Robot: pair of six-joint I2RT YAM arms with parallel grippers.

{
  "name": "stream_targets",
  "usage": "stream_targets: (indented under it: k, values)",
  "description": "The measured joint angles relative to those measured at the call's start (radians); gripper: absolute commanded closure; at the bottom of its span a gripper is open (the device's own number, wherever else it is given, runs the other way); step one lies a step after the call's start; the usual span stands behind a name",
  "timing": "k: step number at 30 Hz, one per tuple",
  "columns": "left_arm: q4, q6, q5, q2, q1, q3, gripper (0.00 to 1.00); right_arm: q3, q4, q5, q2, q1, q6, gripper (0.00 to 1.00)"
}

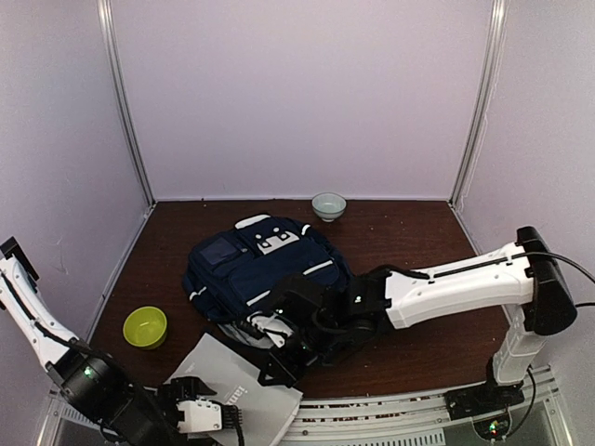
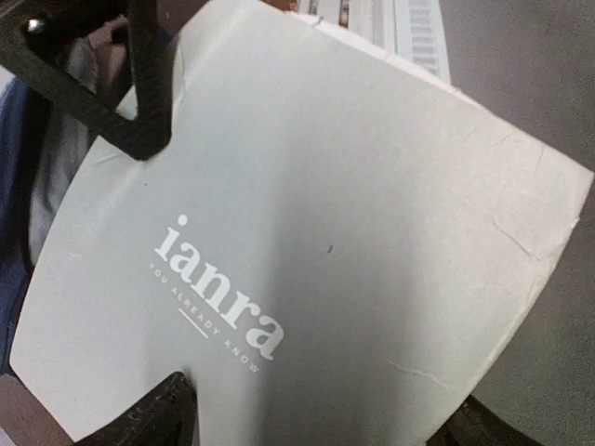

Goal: Pack the student bag
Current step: Pick up the book from the corner of the board, then pass from the right arm to the left

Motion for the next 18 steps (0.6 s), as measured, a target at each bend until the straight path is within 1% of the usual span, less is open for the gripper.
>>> stream_targets:
  k: [5, 9, 13, 17, 18]
  values:
    - [0.058, 0.103, -0.056, -0.088, 0.011, 0.064, 0.07, -0.057, -0.064, 0.018, -0.185, -0.038, -0.031, 1.0]
    - [0.086, 0.171, -0.077, -0.101, 0.049, 0.12, 0.06, -0.095, -0.136, 0.071, -0.31, -0.113, -0.062, 1.0]
    - [0.089, 0.24, -0.081, -0.059, 0.123, 0.189, 0.03, -0.196, -0.178, 0.112, -0.42, -0.249, -0.084, 1.0]
    - [0.12, 0.297, -0.07, -0.022, 0.214, 0.241, 0.02, -0.251, -0.227, 0.124, -0.467, -0.389, -0.14, 1.0]
    - [0.139, 0.304, -0.046, -0.02, 0.261, 0.255, 0.02, -0.251, -0.237, 0.122, -0.469, -0.419, -0.162, 1.0]
